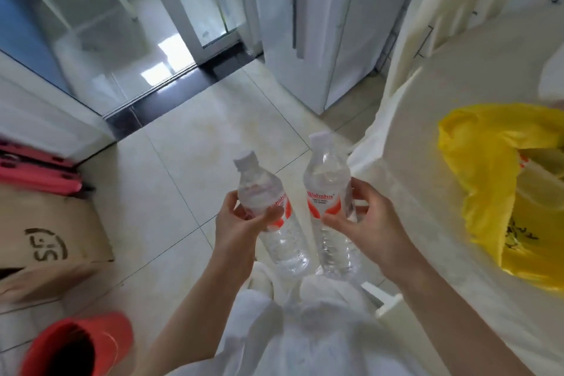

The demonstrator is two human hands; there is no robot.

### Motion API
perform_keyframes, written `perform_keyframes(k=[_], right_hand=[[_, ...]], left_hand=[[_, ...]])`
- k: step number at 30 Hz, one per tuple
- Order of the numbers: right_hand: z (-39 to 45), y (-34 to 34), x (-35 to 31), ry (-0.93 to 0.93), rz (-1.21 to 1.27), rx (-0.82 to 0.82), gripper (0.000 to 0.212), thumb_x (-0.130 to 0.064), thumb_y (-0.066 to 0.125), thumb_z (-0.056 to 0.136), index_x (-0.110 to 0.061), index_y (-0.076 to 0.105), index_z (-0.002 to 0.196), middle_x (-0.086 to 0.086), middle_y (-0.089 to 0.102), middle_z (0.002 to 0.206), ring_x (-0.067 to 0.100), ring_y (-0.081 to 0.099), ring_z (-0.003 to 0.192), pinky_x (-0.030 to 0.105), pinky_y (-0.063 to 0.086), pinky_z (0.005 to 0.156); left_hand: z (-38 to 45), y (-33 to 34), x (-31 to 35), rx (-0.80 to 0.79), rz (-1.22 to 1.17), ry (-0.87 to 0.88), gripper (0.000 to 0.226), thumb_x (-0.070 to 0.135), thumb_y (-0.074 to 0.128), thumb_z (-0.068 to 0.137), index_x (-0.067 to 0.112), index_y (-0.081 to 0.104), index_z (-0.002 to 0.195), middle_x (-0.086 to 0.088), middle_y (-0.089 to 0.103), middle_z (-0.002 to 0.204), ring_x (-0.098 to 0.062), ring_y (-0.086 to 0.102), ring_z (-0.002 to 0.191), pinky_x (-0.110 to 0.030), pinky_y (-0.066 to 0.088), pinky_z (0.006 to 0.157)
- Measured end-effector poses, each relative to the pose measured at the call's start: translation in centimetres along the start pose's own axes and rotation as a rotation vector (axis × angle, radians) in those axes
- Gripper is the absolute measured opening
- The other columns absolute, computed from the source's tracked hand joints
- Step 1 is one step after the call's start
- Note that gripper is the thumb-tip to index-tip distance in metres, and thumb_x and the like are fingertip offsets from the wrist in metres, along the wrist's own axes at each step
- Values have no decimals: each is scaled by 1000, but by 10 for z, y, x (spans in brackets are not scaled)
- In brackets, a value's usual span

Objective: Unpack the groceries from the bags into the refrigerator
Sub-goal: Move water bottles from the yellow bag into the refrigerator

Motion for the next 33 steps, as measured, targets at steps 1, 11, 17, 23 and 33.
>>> perform_keyframes(k=[1, 11, 17, 23, 33], right_hand=[[5, 17, -9, -7, -6, -25, 56, -26, 85, 69, -34, 54, 115, -18, 62, 103, -2, 57, 96, 20, 46, 84], [39, 205, -104, -88, -16, -219, 62, -19, 85, 68, -32, 49, 116, -25, 55, 100, -10, 55, 85, 0, 43, 61], [59, 285, -141, -67, 35, -254, 65, -20, 84, 68, -30, 47, 121, -23, 53, 103, -8, 53, 88, 5, 46, 63], [94, 323, -162, -41, 20, -255, 67, -21, 86, 66, -33, 46, 118, -23, 55, 105, -7, 55, 92, 7, 46, 63], [212, 316, -212, -78, 14, -197, 66, -20, 85, 67, -32, 47, 119, -23, 55, 107, -10, 55, 90, 0, 44, 64]], left_hand=[[1, -15, 5, 24, -16, 4, 65, 5, 83, 50, 12, 58, 110, 0, 75, 87, -18, 73, 84, -29, 55, 70], [32, -187, 70, 243, -93, 94, 75, 18, 89, 40, 17, 58, 108, 3, 74, 91, -15, 72, 86, -34, 56, 80], [54, -259, 105, 310, -75, 134, 79, 24, 89, 38, 17, 57, 110, 6, 73, 93, -12, 71, 86, -24, 55, 70], [93, -296, 126, 379, -112, 134, 83, 25, 91, 37, 18, 58, 112, -4, 71, 103, -22, 69, 97, -37, 57, 82], [211, -275, 195, 374, -74, 138, 62, 1, 86, 60, 19, 56, 111, -2, 69, 103, -19, 67, 97, -30, 53, 78]])
Point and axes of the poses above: each hand's wrist, its own z-axis towards the middle knuckle, its own y-axis out of the palm, x = y × z, the point moved 9 cm from there along z, towards the middle knuckle
